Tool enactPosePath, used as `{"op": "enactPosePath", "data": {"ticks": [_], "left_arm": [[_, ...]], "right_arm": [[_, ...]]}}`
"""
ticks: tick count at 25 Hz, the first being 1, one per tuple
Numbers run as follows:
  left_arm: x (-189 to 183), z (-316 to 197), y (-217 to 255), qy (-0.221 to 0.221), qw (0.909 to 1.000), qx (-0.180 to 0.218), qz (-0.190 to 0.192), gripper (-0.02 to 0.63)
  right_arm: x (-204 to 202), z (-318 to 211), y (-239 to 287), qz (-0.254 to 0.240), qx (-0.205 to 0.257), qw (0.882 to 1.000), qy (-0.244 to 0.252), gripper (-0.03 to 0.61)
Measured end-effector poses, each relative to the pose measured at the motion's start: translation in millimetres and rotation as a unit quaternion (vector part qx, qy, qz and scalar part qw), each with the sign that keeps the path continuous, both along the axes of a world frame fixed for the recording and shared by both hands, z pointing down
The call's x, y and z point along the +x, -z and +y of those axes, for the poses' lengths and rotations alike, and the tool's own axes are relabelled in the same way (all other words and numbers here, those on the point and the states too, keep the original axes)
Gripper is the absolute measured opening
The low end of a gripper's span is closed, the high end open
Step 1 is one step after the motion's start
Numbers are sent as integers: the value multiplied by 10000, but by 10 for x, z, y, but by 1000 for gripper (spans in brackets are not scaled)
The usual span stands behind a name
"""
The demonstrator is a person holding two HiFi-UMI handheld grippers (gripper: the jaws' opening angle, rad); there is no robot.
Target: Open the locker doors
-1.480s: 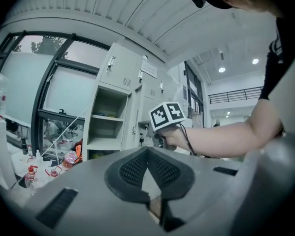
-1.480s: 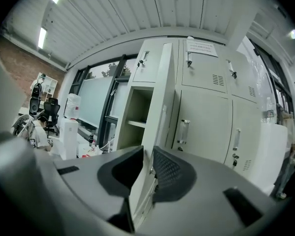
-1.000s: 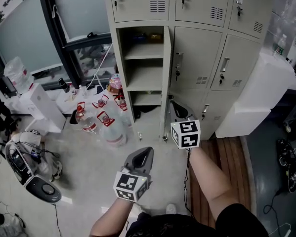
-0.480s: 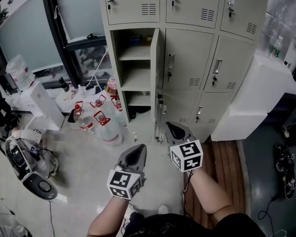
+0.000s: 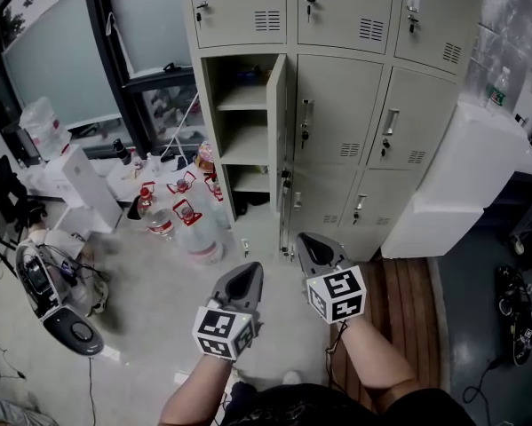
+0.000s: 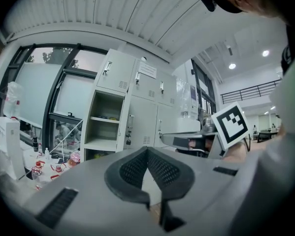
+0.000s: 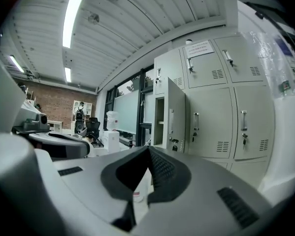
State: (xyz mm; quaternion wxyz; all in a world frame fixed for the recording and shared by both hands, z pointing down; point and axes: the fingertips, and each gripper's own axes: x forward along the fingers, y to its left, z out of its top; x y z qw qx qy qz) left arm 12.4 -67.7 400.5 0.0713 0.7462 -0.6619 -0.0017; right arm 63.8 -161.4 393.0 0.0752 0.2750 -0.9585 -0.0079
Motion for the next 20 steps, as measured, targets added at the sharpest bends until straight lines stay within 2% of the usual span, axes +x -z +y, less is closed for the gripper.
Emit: {"op": "enactPosePath", "data": {"ticks": [12, 20], "left_arm": [[44, -4, 6, -26, 10000, -48, -10, 3], [40, -54, -28, -6, 9999, 22, 143, 3]], "right_arm": [[-11, 42, -23, -28, -39, 9999, 95, 0], [-8, 4, -33, -46, -42, 9999, 83, 0]]}}
